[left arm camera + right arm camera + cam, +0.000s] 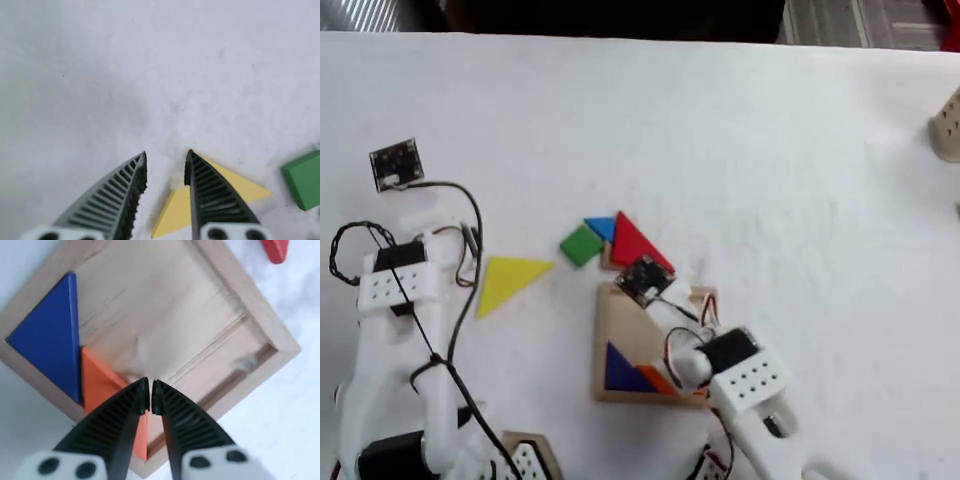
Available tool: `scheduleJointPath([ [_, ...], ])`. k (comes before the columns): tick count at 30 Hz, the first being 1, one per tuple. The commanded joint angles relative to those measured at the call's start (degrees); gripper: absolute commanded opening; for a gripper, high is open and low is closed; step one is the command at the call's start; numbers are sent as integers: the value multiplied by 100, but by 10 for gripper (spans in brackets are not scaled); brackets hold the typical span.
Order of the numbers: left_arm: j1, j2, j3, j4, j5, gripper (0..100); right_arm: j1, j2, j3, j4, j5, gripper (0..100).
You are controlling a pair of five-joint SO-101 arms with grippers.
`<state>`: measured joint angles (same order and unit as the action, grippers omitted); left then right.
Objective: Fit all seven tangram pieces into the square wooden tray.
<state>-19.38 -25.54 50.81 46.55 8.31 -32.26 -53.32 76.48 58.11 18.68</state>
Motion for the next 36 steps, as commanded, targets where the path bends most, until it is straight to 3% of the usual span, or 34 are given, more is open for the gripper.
scheduleJointPath([
  [1, 75, 13, -53, -123, -70, 135, 145, -681, 141, -145, -18, 18],
  [4, 75, 13, -53, -123, -70, 136, 488, -1191, 246, -330, -149, 19],
  [15, 233, 13, -35, -123, -79, 138, 2484, -1895, 246, -1165, -2145, 118],
  [22, 242, 22, 18, -325, -132, 138, 2589, -901, 149, -1771, -2154, 118],
  [26, 321, 22, 44, -475, -738, 138, 2897, -347, -211, -1842, -2154, 122],
  [32, 690, 22, 325, -730, -1055, 138, 2932, 75, -334, -1886, -2145, 123],
  [36, 699, 22, 343, -747, -1125, 139, 2976, 110, -352, -1859, -1495, 122],
])
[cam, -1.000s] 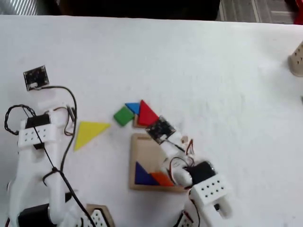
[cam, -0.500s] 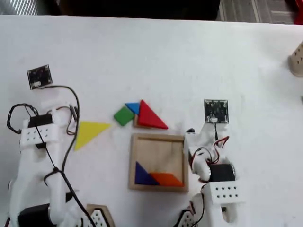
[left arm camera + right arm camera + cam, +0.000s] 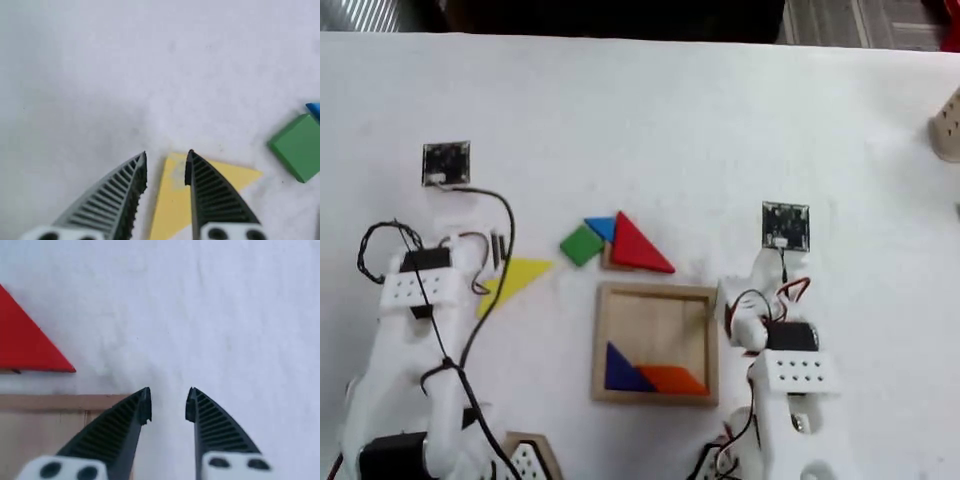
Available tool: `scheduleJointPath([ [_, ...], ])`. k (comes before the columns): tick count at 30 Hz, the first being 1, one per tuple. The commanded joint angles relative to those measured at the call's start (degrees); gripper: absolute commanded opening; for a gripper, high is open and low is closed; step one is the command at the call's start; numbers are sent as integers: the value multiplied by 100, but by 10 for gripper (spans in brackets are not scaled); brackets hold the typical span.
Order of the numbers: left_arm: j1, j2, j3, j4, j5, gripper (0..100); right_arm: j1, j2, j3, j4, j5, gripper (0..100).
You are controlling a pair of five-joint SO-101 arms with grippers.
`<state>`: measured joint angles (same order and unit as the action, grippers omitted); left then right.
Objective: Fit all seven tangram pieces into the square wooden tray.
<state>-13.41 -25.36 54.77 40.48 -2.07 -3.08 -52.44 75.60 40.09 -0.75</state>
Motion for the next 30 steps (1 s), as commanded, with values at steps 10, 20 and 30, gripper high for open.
scheduleJointPath([
  [10, 171, 4, -53, -105, -97, 206, 75, 31, -158, -101, 554, 123],
  [20, 224, 171, -44, -237, -79, 264, 277, 514, -193, -549, 571, 123],
  [30, 224, 1965, -1556, 633, -53, 264, 303, 2668, -1345, -593, 932, 123],
])
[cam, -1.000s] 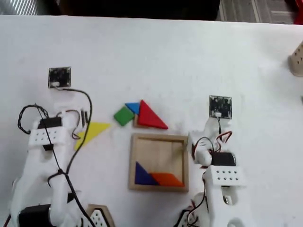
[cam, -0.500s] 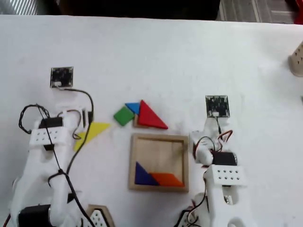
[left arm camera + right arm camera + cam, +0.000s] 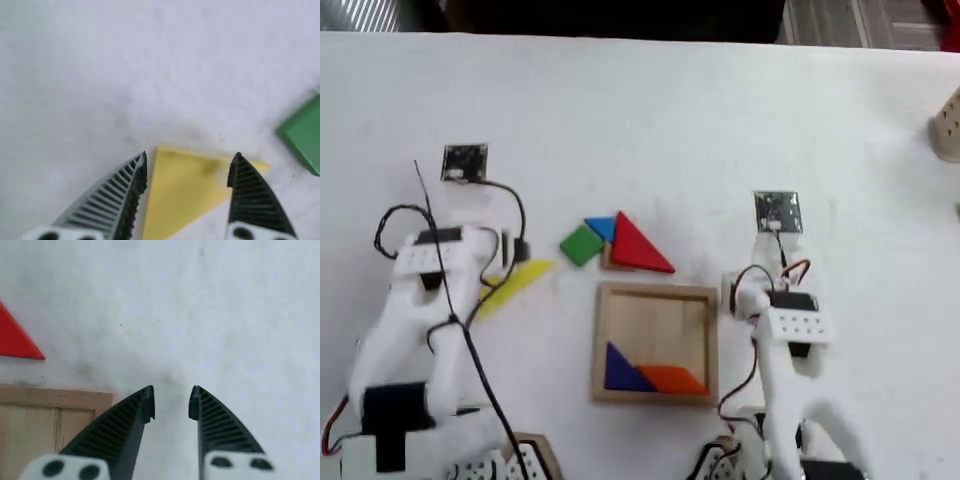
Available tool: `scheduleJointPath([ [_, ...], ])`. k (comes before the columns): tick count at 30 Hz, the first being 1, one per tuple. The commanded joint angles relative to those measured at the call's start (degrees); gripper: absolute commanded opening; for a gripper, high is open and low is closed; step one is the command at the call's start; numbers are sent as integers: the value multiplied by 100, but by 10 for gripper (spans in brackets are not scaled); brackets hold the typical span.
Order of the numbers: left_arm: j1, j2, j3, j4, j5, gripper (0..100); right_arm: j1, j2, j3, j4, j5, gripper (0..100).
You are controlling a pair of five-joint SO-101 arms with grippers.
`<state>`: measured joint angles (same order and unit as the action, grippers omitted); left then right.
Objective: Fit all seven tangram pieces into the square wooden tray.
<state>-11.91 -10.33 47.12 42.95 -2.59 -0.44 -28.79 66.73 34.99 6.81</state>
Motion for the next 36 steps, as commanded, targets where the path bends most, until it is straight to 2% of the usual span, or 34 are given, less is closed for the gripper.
scheduleJointPath([
  [1, 66, 558, -897, 466, 0, 264, 40, 374, -536, -4, 185, 123],
  [25, 101, 637, -879, 659, -202, 262, 40, 453, -598, 48, 202, 123],
  [28, 338, 242, -519, 598, -703, 185, 40, 462, -598, 48, 202, 123],
  [31, 444, -347, -62, 167, -932, 129, 40, 462, -598, 48, 202, 123],
  [36, 356, -690, 246, 9, -844, 200, 40, 462, -598, 75, 202, 123],
])
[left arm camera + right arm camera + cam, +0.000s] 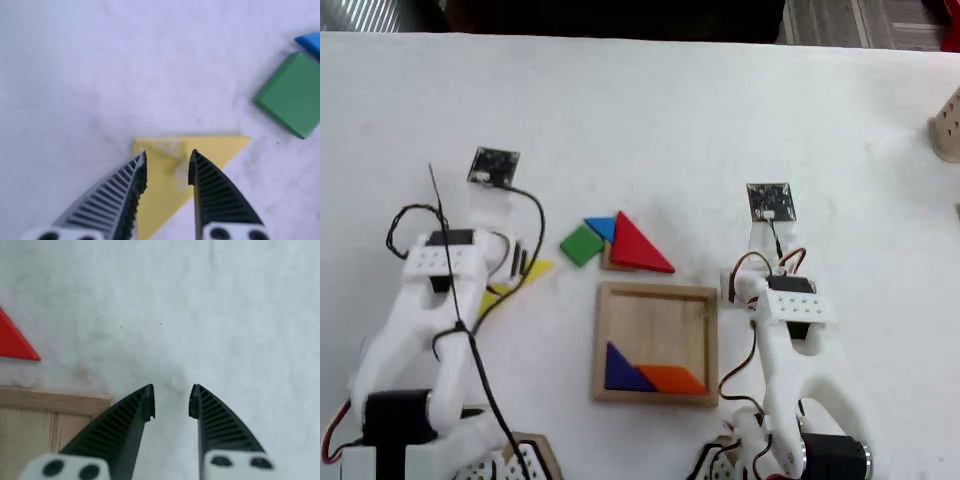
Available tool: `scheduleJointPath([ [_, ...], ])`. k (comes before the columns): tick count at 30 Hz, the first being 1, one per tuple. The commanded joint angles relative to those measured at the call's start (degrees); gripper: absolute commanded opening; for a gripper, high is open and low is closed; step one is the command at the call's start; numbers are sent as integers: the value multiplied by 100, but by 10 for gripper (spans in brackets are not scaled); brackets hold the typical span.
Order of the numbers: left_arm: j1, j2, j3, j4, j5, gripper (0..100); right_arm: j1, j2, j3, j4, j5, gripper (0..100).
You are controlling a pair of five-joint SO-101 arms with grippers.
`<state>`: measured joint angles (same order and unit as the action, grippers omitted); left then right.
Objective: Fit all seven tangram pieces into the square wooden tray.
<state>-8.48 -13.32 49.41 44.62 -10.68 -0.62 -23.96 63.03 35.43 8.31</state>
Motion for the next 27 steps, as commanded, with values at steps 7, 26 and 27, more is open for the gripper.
scheduleJointPath([
  [7, 40, -400, 9, -44, -35, 247, 66, -66, -246, 321, 53, 123],
  [26, 356, 1859, -2549, 782, -598, 248, 31, -66, -246, 286, 62, 123],
  [27, 426, 1965, -2664, 879, -651, 247, 31, -66, -246, 286, 62, 123],
])
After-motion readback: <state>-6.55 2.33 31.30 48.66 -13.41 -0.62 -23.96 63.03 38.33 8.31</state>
